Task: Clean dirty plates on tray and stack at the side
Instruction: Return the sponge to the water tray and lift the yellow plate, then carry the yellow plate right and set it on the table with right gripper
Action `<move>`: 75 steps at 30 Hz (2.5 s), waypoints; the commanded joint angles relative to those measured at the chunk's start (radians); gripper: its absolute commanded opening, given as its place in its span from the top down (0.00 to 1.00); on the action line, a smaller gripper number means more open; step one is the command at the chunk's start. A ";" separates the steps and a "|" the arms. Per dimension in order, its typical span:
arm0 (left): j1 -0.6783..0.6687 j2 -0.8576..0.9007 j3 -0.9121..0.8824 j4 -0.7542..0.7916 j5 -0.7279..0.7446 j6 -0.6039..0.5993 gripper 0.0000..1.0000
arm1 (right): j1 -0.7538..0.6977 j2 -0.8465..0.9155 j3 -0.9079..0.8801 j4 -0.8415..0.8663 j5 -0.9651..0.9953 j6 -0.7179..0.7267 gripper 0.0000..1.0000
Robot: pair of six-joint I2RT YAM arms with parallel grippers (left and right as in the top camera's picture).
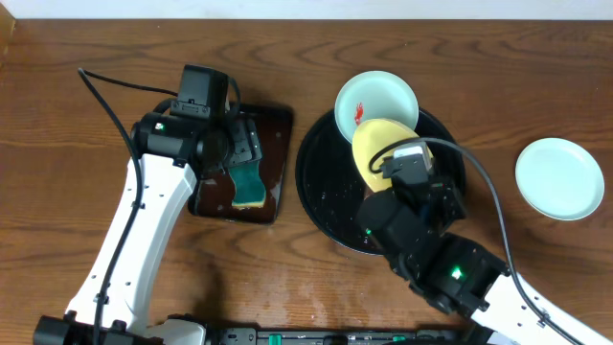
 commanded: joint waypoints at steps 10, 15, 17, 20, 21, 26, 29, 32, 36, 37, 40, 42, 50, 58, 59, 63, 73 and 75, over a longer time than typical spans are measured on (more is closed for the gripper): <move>0.004 -0.004 0.005 -0.005 0.002 0.003 0.18 | 0.084 -0.006 0.003 0.084 0.219 -0.133 0.99; 0.004 -0.004 0.005 -0.005 0.002 0.003 0.18 | 0.084 -0.006 0.003 0.087 0.219 -0.136 0.99; 0.004 -0.004 0.005 -0.005 0.002 0.003 0.18 | 0.084 -0.006 0.003 0.088 0.219 -0.137 0.99; 0.004 -0.004 0.005 -0.005 0.002 0.003 0.18 | 0.084 -0.006 0.003 0.088 0.219 -0.137 0.99; 0.004 -0.004 0.005 -0.005 0.002 0.003 0.18 | 0.084 -0.006 0.003 0.088 0.219 -0.136 0.99; 0.004 -0.004 0.005 -0.005 0.002 0.003 0.18 | 0.088 -0.006 0.003 0.114 0.179 -0.128 0.99; 0.004 -0.004 0.005 -0.005 0.002 0.003 0.18 | 0.078 -0.003 0.002 0.114 0.271 -0.163 0.99; 0.004 -0.004 0.005 -0.005 0.002 0.003 0.18 | 0.082 -0.002 0.002 0.130 0.167 -0.240 0.99; 0.004 -0.004 0.005 -0.005 0.002 0.003 0.18 | 0.068 0.003 0.002 0.144 0.179 -0.274 0.99; 0.004 -0.004 0.005 -0.005 0.002 0.003 0.18 | 0.071 0.004 0.002 0.138 0.169 -0.312 0.99; 0.004 -0.004 0.005 -0.005 0.002 0.003 0.18 | 0.062 0.009 0.002 0.142 0.246 -0.193 0.99; 0.004 -0.004 0.005 -0.005 0.002 0.003 0.18 | 0.068 0.009 0.002 0.138 0.143 -0.283 0.99; 0.004 -0.004 0.005 -0.005 0.002 0.003 0.18 | 0.045 0.021 0.002 0.140 0.284 -0.181 0.99; 0.004 -0.004 0.005 -0.005 0.002 0.003 0.18 | -0.037 0.021 0.002 0.134 0.167 -0.097 0.99; 0.004 -0.004 0.005 -0.005 0.002 0.003 0.18 | -0.048 0.021 0.002 0.132 0.157 -0.097 0.99; 0.004 -0.004 0.005 -0.005 0.002 0.003 0.18 | -0.115 0.021 0.002 0.060 0.095 0.035 0.99; 0.004 -0.004 0.005 -0.005 0.002 0.003 0.18 | -0.605 0.014 0.002 -0.097 -0.608 0.370 0.99; 0.004 -0.004 0.005 -0.005 0.002 0.003 0.18 | -0.726 0.012 0.002 -0.098 -0.723 0.422 0.99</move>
